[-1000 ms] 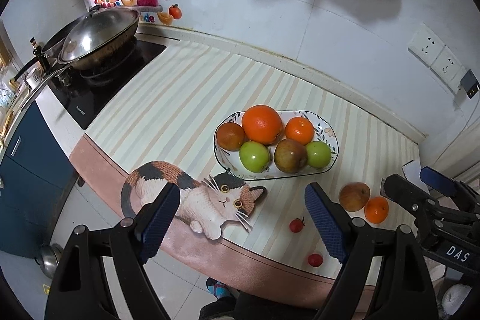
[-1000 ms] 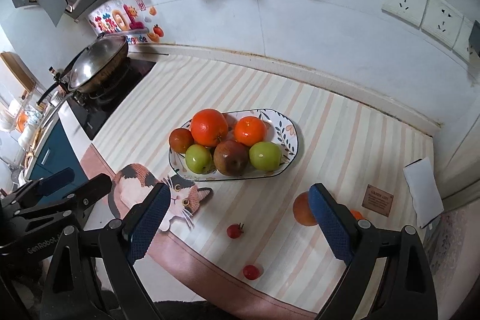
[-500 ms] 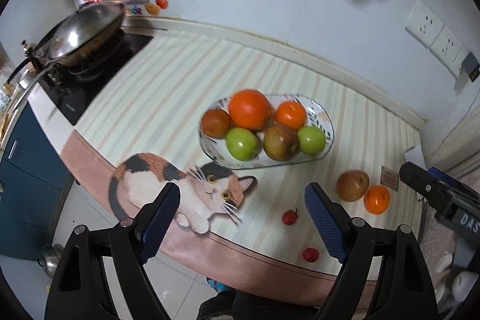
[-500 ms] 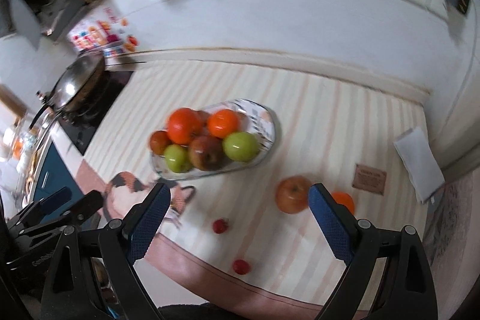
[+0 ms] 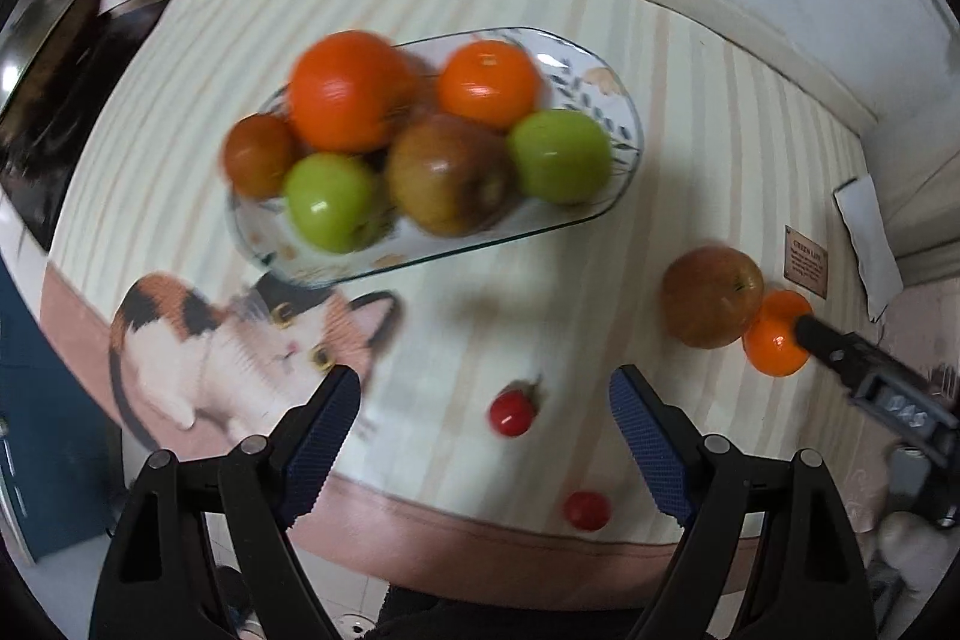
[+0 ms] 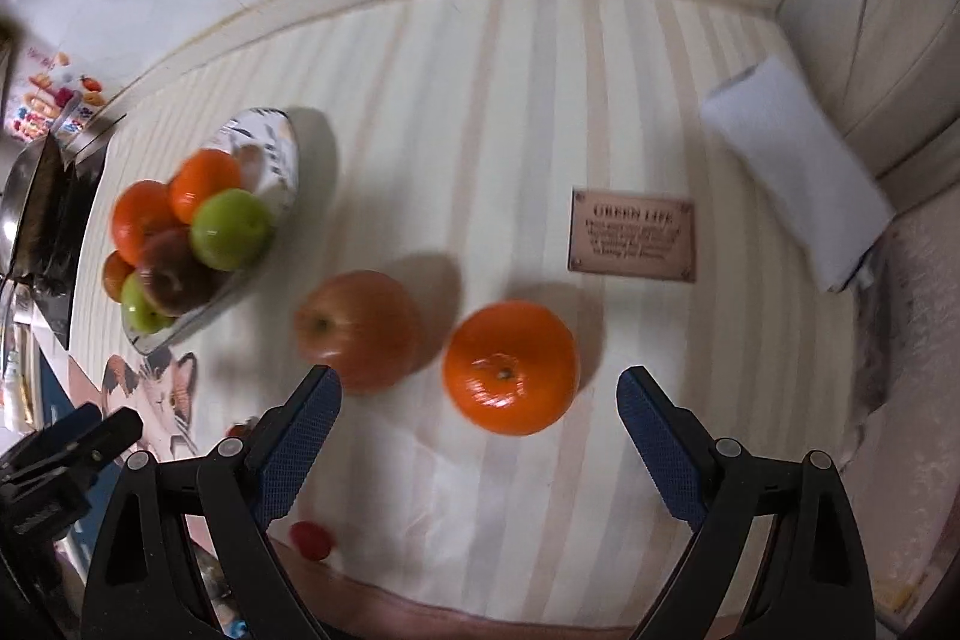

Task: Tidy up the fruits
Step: 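Grasp the red apple with the left tool while the right tool grasps the tangerine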

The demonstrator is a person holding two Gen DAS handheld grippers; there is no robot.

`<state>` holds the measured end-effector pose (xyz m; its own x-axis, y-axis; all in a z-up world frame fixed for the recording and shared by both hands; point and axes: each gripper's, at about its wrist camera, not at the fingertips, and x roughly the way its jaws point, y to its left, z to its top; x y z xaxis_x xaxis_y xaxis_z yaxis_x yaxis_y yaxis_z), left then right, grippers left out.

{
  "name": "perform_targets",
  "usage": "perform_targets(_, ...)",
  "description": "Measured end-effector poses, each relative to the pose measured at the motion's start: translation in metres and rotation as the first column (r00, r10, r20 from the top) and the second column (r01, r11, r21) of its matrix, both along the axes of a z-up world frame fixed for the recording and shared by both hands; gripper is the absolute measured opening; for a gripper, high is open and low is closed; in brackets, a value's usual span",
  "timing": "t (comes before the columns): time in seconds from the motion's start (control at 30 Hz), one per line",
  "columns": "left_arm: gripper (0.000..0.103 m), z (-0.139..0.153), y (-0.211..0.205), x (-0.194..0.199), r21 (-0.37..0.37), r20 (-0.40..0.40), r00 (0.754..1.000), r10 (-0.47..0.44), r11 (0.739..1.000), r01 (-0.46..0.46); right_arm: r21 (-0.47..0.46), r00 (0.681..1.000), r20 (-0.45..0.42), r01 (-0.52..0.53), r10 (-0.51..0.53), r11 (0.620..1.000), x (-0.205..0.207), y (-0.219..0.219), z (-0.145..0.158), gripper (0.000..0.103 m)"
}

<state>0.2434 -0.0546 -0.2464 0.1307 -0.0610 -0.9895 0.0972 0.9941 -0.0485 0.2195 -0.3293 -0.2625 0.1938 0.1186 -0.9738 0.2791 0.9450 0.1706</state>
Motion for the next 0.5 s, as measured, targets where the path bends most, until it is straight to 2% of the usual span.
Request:
perform_targets(0.1,0.085,-0.006,-0.019,0.013,-0.011,-0.024,0.999,-0.034,0.999,0.033,0.086,0.999,-0.022,0.028,-0.026,0.996,0.003,-0.012,-0.027,0.088)
perform_targets(0.17,0.085,-0.011,-0.03,0.02,-0.036,-0.053,0.997,-0.048,0.998,0.046,0.107,0.999,-0.032,0.033,-0.03,0.994,0.004,-0.016,-0.039,0.074)
perform_targets(0.23,0.085,-0.016,-0.044,0.029,-0.078,-0.094,0.993,-0.064,0.995,0.057,0.124,0.999,-0.016,0.032,-0.03,0.992,0.003,-0.021,-0.044,0.067)
perform_targets(0.37,0.085,-0.03,-0.073,0.044,-0.15,-0.171,0.981,-0.096,0.986,0.071,0.078,1.0,-0.019,0.027,-0.025,0.997,-0.007,-0.032,-0.039,0.067)
perform_targets(0.5,0.085,-0.044,-0.111,0.049,-0.162,-0.21,0.962,-0.172,0.977,0.139,0.03,0.999,-0.033,0.04,-0.039,0.999,-0.022,-0.049,-0.036,0.067)
